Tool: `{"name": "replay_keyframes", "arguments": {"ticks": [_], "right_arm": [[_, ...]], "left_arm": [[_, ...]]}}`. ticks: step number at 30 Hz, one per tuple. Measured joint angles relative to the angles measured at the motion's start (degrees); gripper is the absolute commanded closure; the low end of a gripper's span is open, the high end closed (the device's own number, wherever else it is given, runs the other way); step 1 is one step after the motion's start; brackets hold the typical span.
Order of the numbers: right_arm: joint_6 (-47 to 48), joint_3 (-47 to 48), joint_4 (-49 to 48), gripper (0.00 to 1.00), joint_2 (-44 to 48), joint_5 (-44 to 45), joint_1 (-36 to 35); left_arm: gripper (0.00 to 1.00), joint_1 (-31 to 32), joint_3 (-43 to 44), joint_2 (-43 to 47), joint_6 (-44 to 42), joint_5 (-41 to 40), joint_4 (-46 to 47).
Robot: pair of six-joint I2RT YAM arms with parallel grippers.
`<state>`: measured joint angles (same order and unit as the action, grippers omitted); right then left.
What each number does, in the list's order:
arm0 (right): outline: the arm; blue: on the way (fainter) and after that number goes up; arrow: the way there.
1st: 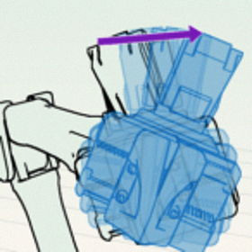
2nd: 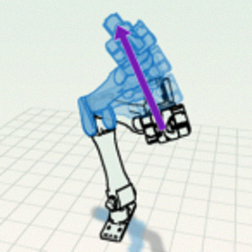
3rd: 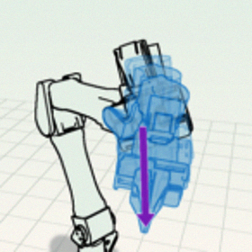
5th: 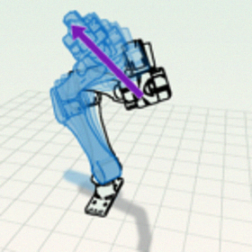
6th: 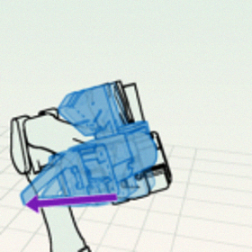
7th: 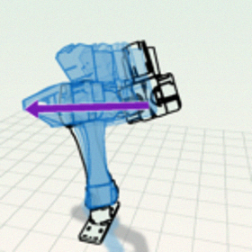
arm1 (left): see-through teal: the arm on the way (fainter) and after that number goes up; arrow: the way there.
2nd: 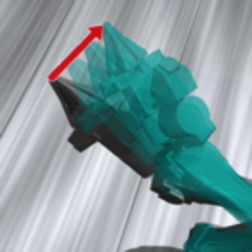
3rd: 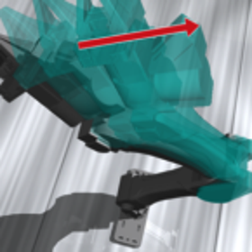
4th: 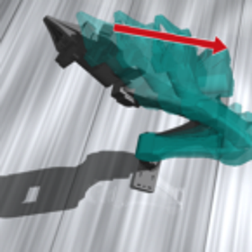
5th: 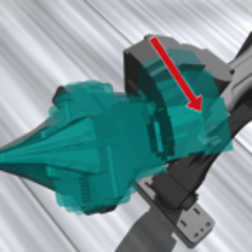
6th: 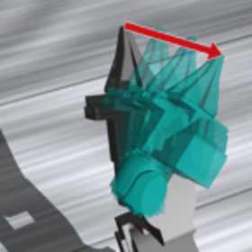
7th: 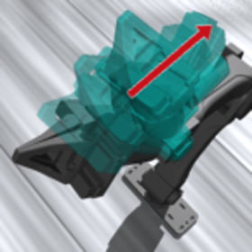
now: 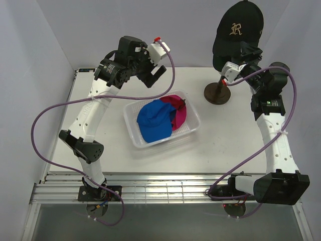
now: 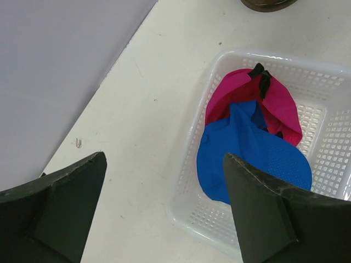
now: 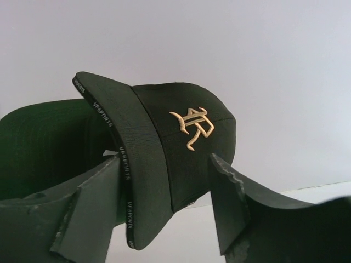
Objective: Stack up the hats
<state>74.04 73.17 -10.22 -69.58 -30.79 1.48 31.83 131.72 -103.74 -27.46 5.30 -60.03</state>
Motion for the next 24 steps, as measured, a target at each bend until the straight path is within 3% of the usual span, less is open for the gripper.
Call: {"name": "replay_keyframes", "arguments": {"ticks": [1,2,6,24], "right_arm": [[-0.04,0.0,0.44,0.3,0.11,0.0,0.0],[0.0,0.0,1.2,0.22,0.26,-0.02,0.0],[0.76,0.0,4.98,0.17,1.27,-0.02,-0.07],[0.92,0.17,13.29,0.16,3.87,0.0,-0.28]], "left_arm": [[0.02,0.0,0.0,0.0,-0.09,0.0,0.0],[0.02,0.0,0.0,0.0,-0.11,0.0,0.02],[0.02,0.0,0.0,0.0,-0.15,0.0,0.02],[0.02,0.0,0.02,0.0,-0.17,0.04,0.02]]}}
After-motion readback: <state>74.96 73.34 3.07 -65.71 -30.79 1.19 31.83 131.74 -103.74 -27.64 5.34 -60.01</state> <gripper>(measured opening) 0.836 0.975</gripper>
